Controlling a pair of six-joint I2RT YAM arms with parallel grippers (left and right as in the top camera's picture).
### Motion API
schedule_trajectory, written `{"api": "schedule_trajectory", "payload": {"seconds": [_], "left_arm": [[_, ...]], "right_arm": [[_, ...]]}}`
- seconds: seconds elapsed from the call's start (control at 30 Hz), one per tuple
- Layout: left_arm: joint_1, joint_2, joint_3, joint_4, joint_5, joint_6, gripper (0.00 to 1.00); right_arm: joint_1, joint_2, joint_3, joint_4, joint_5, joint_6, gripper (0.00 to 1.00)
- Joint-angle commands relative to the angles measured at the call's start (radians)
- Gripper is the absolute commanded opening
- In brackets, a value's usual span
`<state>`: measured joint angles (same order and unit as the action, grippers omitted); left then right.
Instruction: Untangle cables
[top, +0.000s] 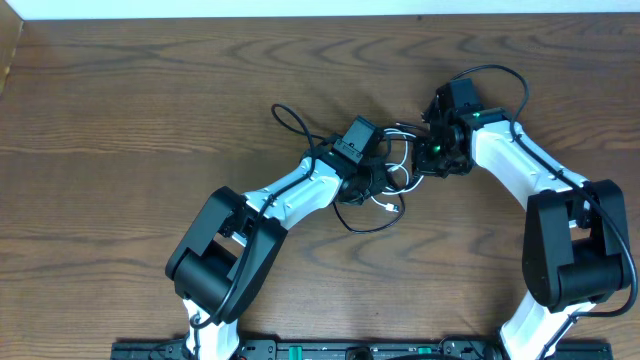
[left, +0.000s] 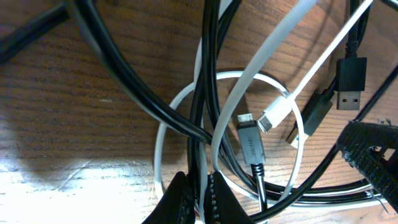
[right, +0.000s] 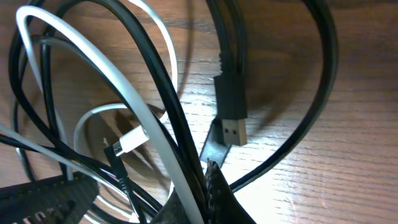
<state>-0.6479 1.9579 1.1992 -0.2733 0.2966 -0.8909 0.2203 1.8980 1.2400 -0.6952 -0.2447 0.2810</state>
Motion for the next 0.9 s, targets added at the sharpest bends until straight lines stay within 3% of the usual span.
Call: {"api": "schedule_trajectory", "payload": {"seconds": [0.0, 0.13, 0.33, 0.6, 0.77, 0.87], "left_arm": [[0.021, -0.029, 0.006, -0.002, -0.009, 0.067, 0.07], [0.064, -0.146, 0.01, -0.015, 0.037, 0.189, 0.07], [0.147, -0.392, 0.01, -0.127, 0.039, 0.278, 0.08], [0.346, -0.658, 0.01, -0.312, 0.021, 0.412, 0.07], [0.467, -0.741, 0.01, -0.421, -0.141, 0.45, 0.07], [0.495, -0.743, 0.01, -0.463, -0.152, 0.492, 0.07]], "right_arm": [[-0.003, 0.007, -0.01, -0.001, 0.042, -0.008, 0.01], [-0.003, 0.007, -0.027, 0.009, 0.076, 0.003, 0.01], [-0.004, 0.008, -0.033, 0.015, 0.138, 0.044, 0.01], [-0.034, 0.008, -0.033, 0.014, 0.142, 0.079, 0.02], [-0.086, 0.008, -0.033, -0.01, 0.137, 0.077, 0.02], [-0.115, 0.005, -0.031, -0.024, 0.047, 0.008, 0.02]]}}
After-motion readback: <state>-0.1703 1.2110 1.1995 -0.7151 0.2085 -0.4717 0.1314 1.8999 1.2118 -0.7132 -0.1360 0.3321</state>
